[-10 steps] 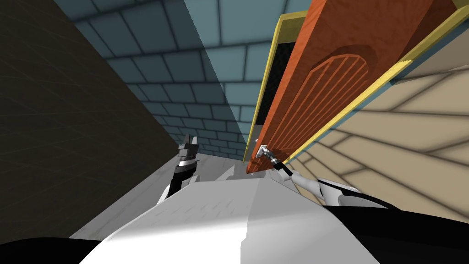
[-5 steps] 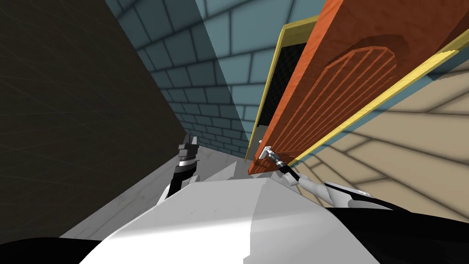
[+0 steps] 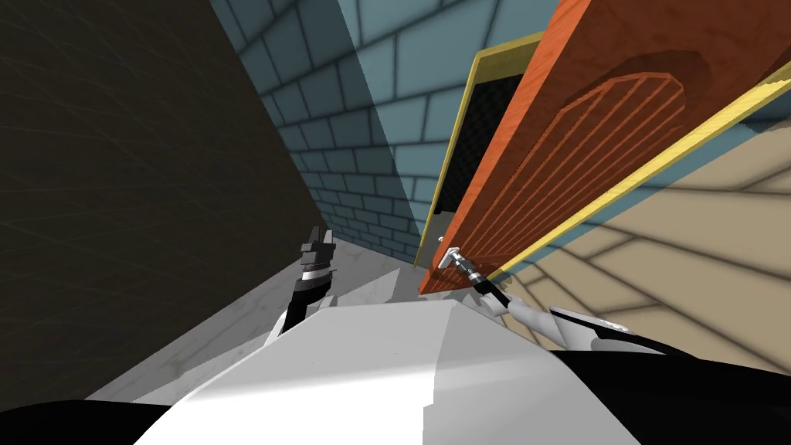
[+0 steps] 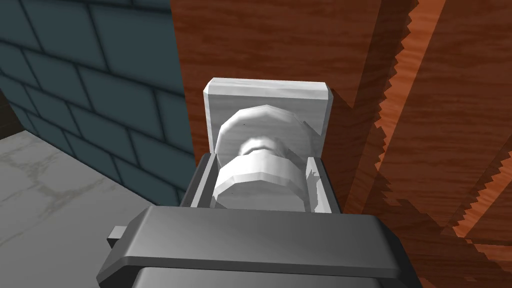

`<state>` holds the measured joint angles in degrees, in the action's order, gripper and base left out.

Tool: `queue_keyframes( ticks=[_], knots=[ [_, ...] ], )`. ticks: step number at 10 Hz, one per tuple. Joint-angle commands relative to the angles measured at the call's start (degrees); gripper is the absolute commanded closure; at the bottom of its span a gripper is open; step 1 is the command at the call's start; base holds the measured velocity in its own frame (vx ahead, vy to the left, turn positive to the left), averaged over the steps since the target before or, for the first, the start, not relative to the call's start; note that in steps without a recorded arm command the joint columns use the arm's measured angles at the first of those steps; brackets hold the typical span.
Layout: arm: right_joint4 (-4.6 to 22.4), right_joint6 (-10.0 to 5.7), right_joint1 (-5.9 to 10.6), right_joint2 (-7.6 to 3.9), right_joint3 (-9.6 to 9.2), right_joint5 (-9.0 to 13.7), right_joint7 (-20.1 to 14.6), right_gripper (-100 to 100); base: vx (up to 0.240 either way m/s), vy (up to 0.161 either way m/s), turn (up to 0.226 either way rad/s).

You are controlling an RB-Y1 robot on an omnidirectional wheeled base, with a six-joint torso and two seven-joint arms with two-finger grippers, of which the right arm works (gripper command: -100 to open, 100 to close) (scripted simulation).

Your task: Pull the door open

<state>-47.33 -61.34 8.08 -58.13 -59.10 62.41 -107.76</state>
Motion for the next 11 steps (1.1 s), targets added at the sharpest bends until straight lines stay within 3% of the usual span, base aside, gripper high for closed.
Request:
queue_keyframes(
  ticks=[1, 7, 8, 9, 11],
  knots=[
    [-0.04, -0.9, -0.37, -0.08, -0.62, -0.34, -0.46, 100, -0.232, -0.1, 0.128],
    [0.6, -4.09, -1.13, -1.18, -2.49, -1.24, -2.37, 100, -0.239, -0.102, 0.147],
    [0.53, -3.66, -1.14, -1.18, -2.27, -1.1, -2.14, 100, -0.098, -0.041, 0.03],
    [0.04, -5.03, -1.65, -1.61, -3.05, -2.19, -2.47, 100, -0.137, -0.079, 0.047],
    [-0.41, -6.36, -2.06, -2.06, -3.7, -3.22, -2.76, 100, -0.19, -0.111, 0.084]
  ],
)
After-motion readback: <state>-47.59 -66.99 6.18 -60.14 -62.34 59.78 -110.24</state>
